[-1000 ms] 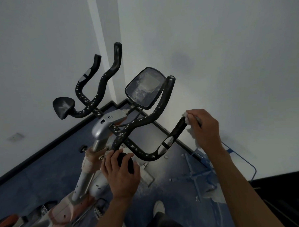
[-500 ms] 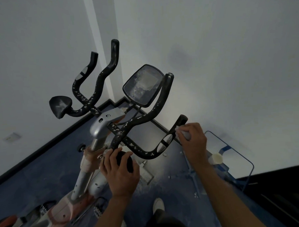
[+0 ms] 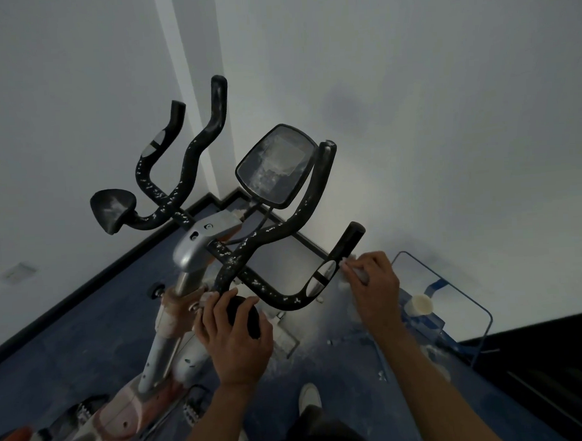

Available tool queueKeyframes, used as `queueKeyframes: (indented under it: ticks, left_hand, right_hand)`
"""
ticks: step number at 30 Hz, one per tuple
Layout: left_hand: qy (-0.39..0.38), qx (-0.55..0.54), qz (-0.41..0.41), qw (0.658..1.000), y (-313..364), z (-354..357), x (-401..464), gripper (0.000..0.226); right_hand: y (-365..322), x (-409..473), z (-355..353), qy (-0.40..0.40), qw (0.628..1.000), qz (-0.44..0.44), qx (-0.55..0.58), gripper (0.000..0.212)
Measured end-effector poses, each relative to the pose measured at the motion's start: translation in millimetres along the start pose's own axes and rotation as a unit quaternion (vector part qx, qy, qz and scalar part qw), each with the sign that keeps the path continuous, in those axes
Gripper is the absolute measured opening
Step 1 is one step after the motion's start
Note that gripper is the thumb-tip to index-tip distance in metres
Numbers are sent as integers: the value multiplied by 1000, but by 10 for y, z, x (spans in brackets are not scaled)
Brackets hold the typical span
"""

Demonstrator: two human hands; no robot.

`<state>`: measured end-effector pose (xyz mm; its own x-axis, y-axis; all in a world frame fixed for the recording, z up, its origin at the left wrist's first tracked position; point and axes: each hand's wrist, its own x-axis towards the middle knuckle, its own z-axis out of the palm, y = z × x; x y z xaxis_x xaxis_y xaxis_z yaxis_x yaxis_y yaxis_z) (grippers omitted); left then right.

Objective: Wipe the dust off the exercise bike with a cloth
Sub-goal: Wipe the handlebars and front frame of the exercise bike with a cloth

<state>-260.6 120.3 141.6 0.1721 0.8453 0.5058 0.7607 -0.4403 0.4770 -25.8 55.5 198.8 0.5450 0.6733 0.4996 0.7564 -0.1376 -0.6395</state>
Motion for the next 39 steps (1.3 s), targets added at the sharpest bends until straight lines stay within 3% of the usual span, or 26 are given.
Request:
queueKeyframes:
  ticks: [5, 14, 20, 27, 34, 39]
  left_hand:
    - [-2, -1, 1, 1000, -5, 4, 1, 27]
    - [3, -2, -2, 1000, -4, 7, 3, 25]
    - [1, -1, 7, 1000, -16, 5, 2, 27]
    - [6, -3, 7, 1000, -16, 2, -1, 29]
    - [-2, -5, 6, 1000, -25, 3, -2, 30]
    - [-1, -11, 5, 1000, -23, -2, -3, 29]
  right_hand:
    - [-116, 149, -33, 31, 1000, 0, 4, 16]
    - [-98, -127, 42, -41, 999, -11, 3, 23]
    - [-259, 180, -22, 15, 1000, -14, -13, 22]
    - [-156, -61, 64, -63, 997, -2, -43, 24]
    - [-284, 234, 76, 7, 999, 1, -35, 23]
    - [-326, 67, 195, -32, 998, -6, -58, 19]
